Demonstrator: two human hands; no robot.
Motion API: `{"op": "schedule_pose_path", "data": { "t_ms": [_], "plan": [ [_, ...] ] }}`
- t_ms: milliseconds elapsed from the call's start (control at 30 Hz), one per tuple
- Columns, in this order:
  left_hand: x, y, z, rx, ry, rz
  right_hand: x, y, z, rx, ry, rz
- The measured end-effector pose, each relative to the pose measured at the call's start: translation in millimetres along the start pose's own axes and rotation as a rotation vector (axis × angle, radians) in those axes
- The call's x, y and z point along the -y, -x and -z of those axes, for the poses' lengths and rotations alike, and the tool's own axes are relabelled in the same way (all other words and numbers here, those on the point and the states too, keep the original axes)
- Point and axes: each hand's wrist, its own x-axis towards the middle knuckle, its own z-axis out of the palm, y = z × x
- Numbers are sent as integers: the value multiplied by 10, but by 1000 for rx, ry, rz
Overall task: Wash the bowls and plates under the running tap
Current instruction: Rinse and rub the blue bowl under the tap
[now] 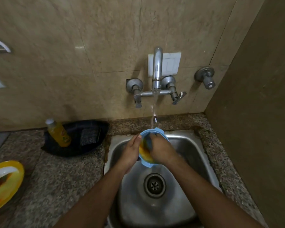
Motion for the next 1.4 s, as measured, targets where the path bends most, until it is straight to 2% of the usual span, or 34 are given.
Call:
{"op": "schedule_pose_path", "data": {
  "t_ms": [67, 133, 200, 267, 333, 400, 433, 500, 567, 633, 667, 733, 800, 833, 900, 933, 1000, 1067, 1133, 1200, 1233, 1300, 1400],
  "plan": [
    [2, -18, -55, 27, -3, -9, 52, -36, -50, -23, -91, 35],
    [-35, -48, -77, 25, -29, -62, 81, -3, -105, 27, -192, 118],
    [-59, -74, -69, 16, -57, -101, 6, 55, -126, 165, -118, 163],
    [-30, -98, -72, 53, -94, -147, -122, 36, -88, 254, 45, 125],
    [-5, -109, -120, 83, -120, -162, -186, -36, -42, 124, 179, 88],
    [-40, -147, -162, 84, -85, -152, -109, -61, -22, -49, 109, 116],
    [-66, -177, -160, 83, -55, -145, -50, -47, -15, -38, 12, 157],
    [-92, -251, -105, 78, -33, -141, -7, 44, -32, 100, -133, 241],
    [-81, -275, -54, 90, -44, -152, -124, 141, 5, 198, 10, 265],
    [-44, -259, -69, 100, -33, -168, -245, 161, 99, 112, 255, 267],
    [-48, -251, -105, 95, -37, -167, -262, 152, 111, 69, 297, 258],
    [-70, -292, -151, 72, -77, -177, -196, 157, 50, 72, 165, 294],
    [-105, -350, -101, 32, -89, -196, -112, 236, -60, 194, 12, 346],
    [-111, -368, -39, 14, -79, -203, -172, 268, -103, 191, 58, 385],
    [-95, -354, 65, 21, -42, -197, -354, 289, -67, 91, 314, 478],
    [-67, -330, 83, 38, -38, -186, -412, 279, -34, 60, 434, 483],
    [-11, -301, 23, 25, -40, -162, -390, 241, 7, 59, 520, 414],
    [-2, -312, -96, -4, -47, -155, -217, 187, -51, 85, 444, 355],
    [-38, -335, -149, -17, -60, -148, -35, 192, -153, 134, 255, 329],
    [-64, -345, -88, -40, -39, -156, -36, 274, -212, 160, 74, 338],
    [-64, -340, -35, -40, -33, -163, -98, 327, -188, 157, 62, 361],
    [-35, -324, 43, -24, -52, -154, -317, 379, -113, 112, 221, 430],
    [57, -275, -5, 28, -62, -67, -420, 333, 68, 121, 510, 424]
  ]
}}
